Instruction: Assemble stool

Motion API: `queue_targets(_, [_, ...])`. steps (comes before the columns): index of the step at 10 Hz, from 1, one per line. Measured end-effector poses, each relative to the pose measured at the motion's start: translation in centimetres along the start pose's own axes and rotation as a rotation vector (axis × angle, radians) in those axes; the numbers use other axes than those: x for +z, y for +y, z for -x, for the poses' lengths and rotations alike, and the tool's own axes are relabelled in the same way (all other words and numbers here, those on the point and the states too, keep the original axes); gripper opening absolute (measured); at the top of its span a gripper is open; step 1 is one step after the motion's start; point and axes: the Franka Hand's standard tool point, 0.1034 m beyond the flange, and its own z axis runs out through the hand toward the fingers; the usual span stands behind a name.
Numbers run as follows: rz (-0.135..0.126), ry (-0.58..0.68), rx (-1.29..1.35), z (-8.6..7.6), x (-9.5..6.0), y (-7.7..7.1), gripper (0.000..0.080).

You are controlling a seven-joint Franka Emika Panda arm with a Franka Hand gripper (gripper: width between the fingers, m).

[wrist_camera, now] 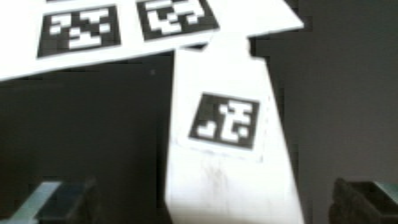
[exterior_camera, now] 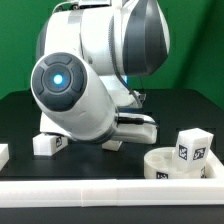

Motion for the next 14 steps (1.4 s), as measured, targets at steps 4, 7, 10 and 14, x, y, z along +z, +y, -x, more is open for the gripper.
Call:
queue_targets(4, [0.006, -0.015, -0.006, -0.3, 0.9, -0.1, 0.0649])
queue_targets(7, [0.013, -0.015, -0.011, -0.2, 1.1, -0.5, 0.0535])
queue_targets(10, [0.015, -0.009, -0.013, -0.3, 1.0, -0.6, 0.0327])
queue_targets(14, [0.021, 0.001, -0.022, 0.0, 0.5, -1.1, 0.0327])
